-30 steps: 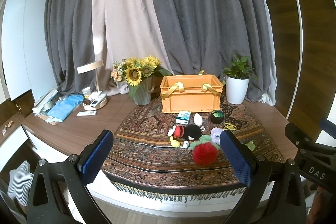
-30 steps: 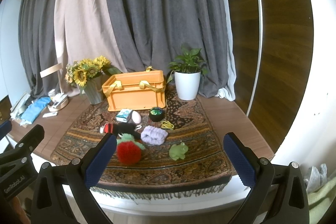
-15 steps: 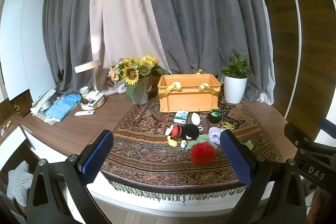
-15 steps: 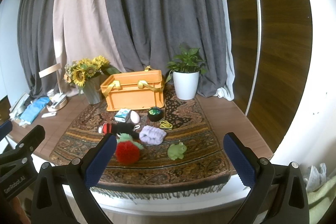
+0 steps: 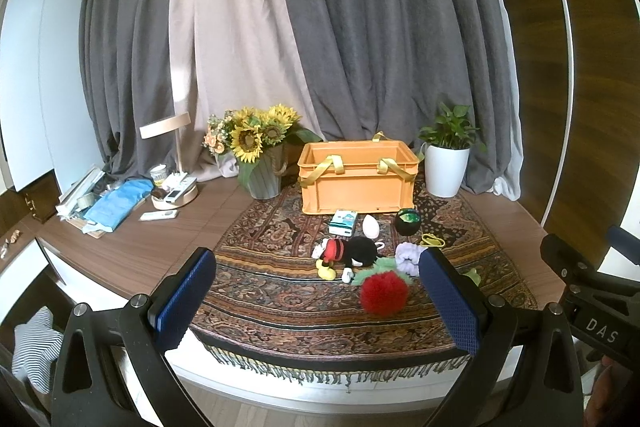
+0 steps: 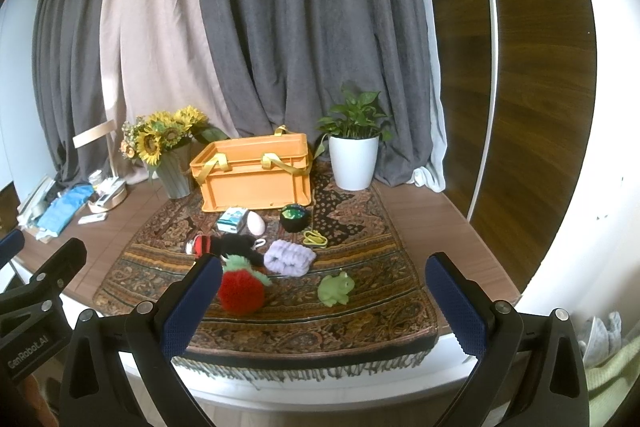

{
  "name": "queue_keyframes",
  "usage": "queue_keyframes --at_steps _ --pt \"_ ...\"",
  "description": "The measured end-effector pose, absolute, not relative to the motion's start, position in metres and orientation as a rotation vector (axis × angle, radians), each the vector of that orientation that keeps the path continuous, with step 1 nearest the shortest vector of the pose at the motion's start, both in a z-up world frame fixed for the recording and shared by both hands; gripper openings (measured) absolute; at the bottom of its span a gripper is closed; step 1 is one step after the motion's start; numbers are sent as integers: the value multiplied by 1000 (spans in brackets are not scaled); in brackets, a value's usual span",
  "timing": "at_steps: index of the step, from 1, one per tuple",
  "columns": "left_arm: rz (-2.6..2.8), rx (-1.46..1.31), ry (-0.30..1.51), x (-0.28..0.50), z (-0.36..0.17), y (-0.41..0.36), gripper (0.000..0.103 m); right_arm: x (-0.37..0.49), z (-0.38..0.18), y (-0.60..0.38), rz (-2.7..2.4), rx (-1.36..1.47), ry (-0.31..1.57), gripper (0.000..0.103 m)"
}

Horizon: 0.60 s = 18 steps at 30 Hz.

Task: Organize soft objects

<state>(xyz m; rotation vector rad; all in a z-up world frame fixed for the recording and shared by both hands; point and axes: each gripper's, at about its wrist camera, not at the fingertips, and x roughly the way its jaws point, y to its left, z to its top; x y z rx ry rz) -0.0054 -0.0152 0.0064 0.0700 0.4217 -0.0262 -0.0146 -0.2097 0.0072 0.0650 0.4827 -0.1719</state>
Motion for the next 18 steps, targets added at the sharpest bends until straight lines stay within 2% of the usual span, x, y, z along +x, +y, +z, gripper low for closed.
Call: queue_keyframes --at_steps 18 --pt "-75 63 489 16 -15 -31 103 -5 -5 -219 -160 81 510 102"
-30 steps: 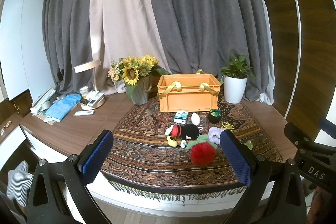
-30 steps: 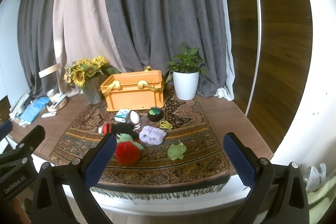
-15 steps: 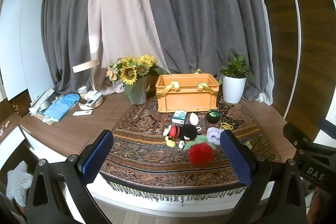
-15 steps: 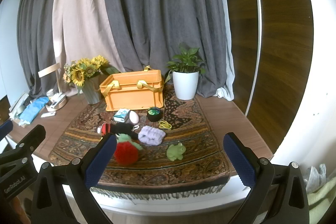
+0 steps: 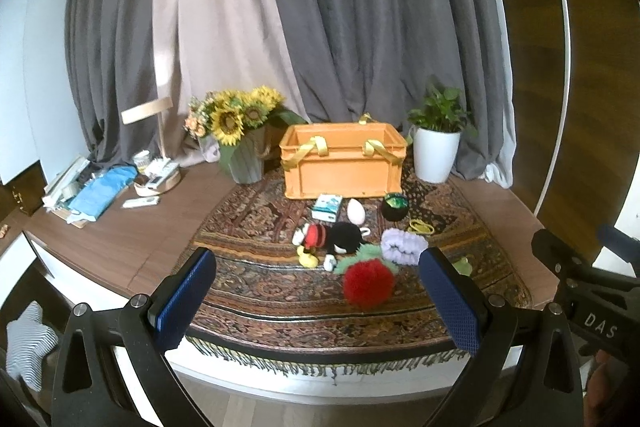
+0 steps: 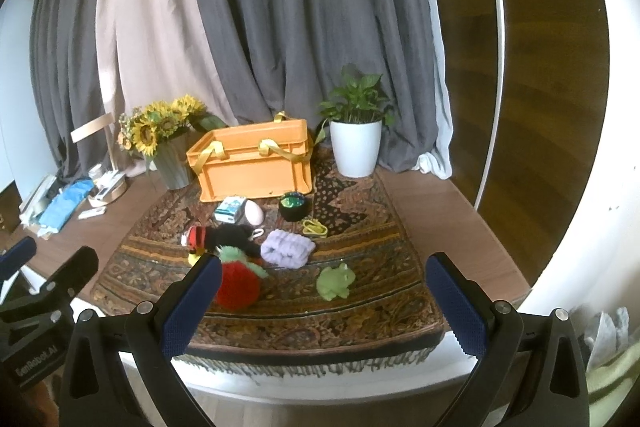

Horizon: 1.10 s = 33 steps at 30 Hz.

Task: Organize soft objects
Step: 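Grasp the red fluffy toy with the left tool while the right tool grasps the green frog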

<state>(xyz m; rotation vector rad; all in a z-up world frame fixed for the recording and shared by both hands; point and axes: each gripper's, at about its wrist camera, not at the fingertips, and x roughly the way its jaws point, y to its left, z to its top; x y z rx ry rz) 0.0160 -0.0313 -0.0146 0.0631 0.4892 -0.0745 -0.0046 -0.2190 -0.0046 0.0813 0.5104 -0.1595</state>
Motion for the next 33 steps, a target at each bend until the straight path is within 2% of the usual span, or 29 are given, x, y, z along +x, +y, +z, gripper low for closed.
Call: queue_keyframes --at_steps 8,25,33 --pt "-115 81 552 49 -47 -39 103 22 -27 -225 -154 80 573 102" --pt "-252 127 667 143 -146 -68 101 113 -114 -243 -173 29 709 100" --pt "-209 115 697 158 -184 -83 99 146 -151 -252 -131 -23 738 100"
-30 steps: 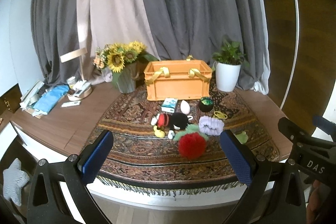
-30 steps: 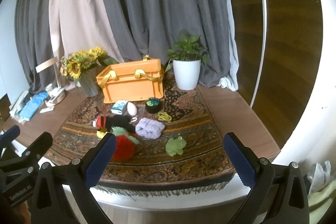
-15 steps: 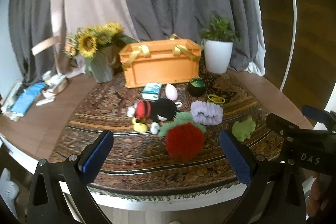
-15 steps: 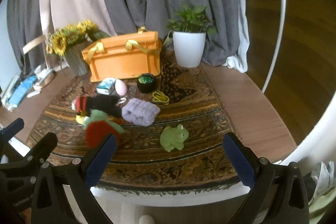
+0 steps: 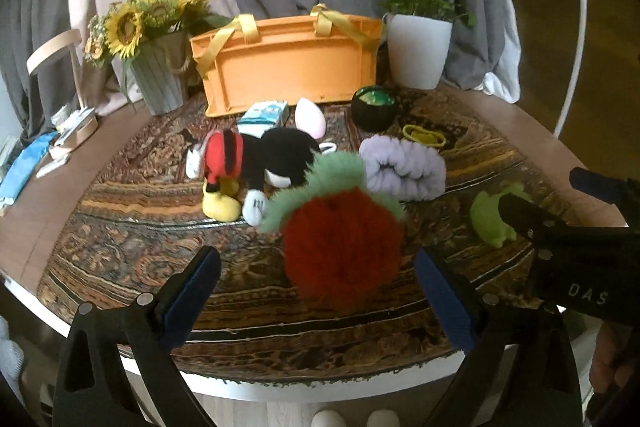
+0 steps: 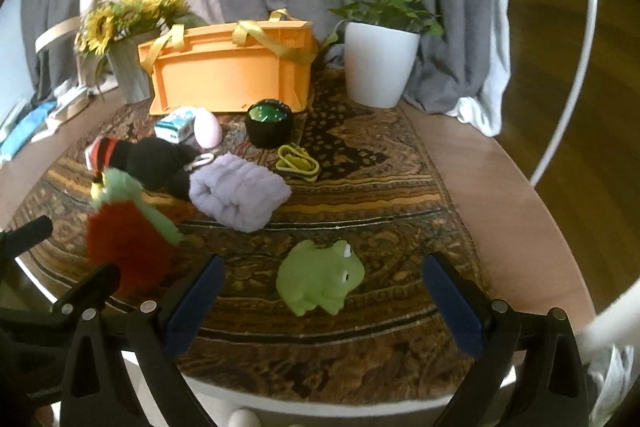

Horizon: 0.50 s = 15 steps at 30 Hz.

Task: Organize soft objects
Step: 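Grasp the red fluffy toy with the left tool while the right tool grasps the green frog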

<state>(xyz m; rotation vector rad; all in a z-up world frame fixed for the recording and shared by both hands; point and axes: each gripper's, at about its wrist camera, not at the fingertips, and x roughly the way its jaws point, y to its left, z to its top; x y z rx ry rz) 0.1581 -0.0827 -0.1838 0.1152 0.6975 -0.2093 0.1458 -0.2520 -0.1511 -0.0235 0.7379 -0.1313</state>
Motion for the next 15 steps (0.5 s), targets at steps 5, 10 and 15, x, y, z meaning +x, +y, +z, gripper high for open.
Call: queue_keyframes --at_steps 5,10,15 --pt "-181 100 715 167 -206 -92 94 157 -172 -258 -92 -53 731 97" --pt "-166 95 700 169 -216 -96 89 160 -193 -265 -55 -26 742 92" --pt "-171 106 679 173 -220 -100 85 163 -204 -268 -24 1 722 89"
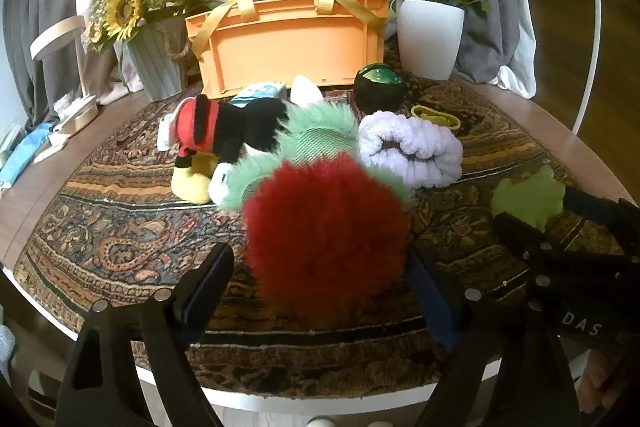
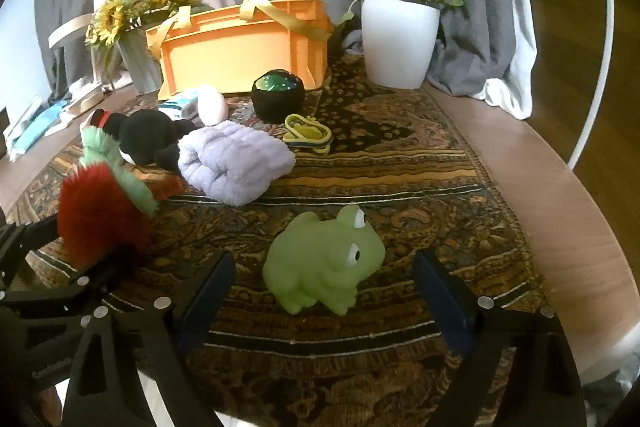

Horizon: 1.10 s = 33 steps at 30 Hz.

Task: Organize soft objects
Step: 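Grasp the red fluffy toy with the left tool while the right tool grasps the green frog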

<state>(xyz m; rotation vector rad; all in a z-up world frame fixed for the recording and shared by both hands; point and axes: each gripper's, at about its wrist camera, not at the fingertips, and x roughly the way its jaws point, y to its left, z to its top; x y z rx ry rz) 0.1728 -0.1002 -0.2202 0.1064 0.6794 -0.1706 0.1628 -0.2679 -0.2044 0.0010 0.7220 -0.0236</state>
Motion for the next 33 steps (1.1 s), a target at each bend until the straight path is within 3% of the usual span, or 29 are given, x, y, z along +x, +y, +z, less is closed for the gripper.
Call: queue_keyframes --at_steps 3,11,16,19,33 --pt "-168 104 656 176 -221 -101 84 165 -209 -268 -9 6 710 86" --pt "-164 50 676 185 -227 -104 62 171 -218 -266 26 27 701 73" --pt "-150 45 664 186 -228 -106 48 173 -220 -267 22 25 691 60" --pt "-146 42 659 187 -229 -105 41 173 -220 -266 14 9 683 59" --pt "-115 42 591 177 -194 -105 38 173 -199 -272 38 54 679 59"
